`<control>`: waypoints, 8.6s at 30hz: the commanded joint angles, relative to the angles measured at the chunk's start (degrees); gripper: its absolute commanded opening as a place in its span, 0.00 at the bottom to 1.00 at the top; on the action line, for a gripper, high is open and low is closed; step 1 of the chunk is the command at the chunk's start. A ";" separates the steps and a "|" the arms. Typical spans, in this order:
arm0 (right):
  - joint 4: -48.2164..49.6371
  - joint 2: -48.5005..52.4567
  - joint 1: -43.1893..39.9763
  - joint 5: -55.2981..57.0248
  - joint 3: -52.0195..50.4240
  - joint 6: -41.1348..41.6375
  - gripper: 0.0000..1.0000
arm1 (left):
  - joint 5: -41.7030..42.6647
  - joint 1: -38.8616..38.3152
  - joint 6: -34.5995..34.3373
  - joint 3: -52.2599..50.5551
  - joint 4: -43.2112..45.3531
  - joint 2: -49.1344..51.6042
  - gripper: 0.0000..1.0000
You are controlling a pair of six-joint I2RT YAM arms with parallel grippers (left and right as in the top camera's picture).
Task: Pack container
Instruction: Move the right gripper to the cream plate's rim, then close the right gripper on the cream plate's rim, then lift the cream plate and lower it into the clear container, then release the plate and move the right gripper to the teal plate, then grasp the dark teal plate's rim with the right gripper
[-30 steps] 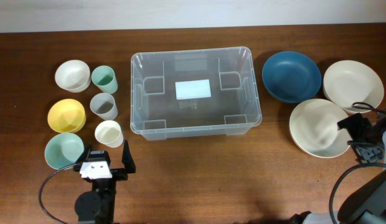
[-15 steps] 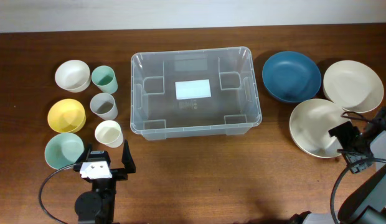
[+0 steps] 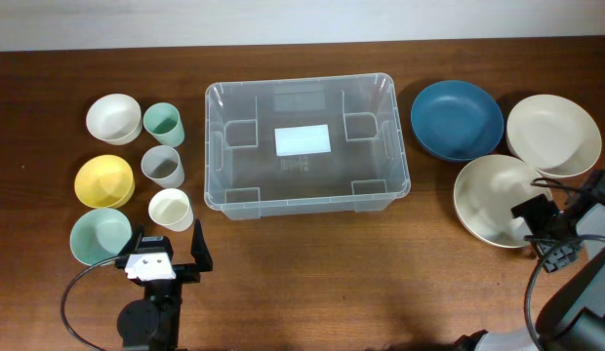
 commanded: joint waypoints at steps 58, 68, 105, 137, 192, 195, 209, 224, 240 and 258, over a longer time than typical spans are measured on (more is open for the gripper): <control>-32.41 -8.74 -0.15 -10.82 30.25 -7.08 0.04 | -0.35 0.31 0.68 -0.20 -0.24 -0.48 0.99; -30.01 -15.34 10.62 -23.23 37.38 -3.96 0.04 | -0.35 0.31 0.68 -0.20 -0.24 -0.48 0.99; -1.66 13.14 62.82 -10.56 37.33 16.26 0.04 | -0.35 0.31 0.68 -0.20 -0.22 -0.48 0.99; -1.86 19.34 66.40 -7.04 36.22 19.21 0.04 | -0.35 0.31 0.68 -0.20 -0.22 -0.48 0.99; -1.31 22.23 66.69 -13.22 36.85 13.77 0.76 | -0.35 0.31 0.68 -0.20 -0.22 -0.48 0.99; -4.83 21.53 65.46 -13.09 41.16 9.62 0.79 | -0.35 0.31 0.68 -0.20 -0.22 -0.48 0.99; -39.56 21.09 42.66 0.50 86.12 3.98 0.99 | -0.35 0.31 0.68 -0.20 -0.24 -0.48 0.99; -34.14 24.61 24.50 -5.44 67.08 8.76 0.99 | -0.35 0.31 0.68 -0.20 -0.22 -0.48 0.99; -18.64 25.73 24.63 -5.97 44.39 15.39 0.99 | -0.35 0.31 0.68 -0.20 -0.22 -0.48 0.99; -12.50 29.68 24.63 -6.36 40.63 15.61 0.93 | -0.35 0.31 0.68 -0.20 -0.24 -0.48 0.99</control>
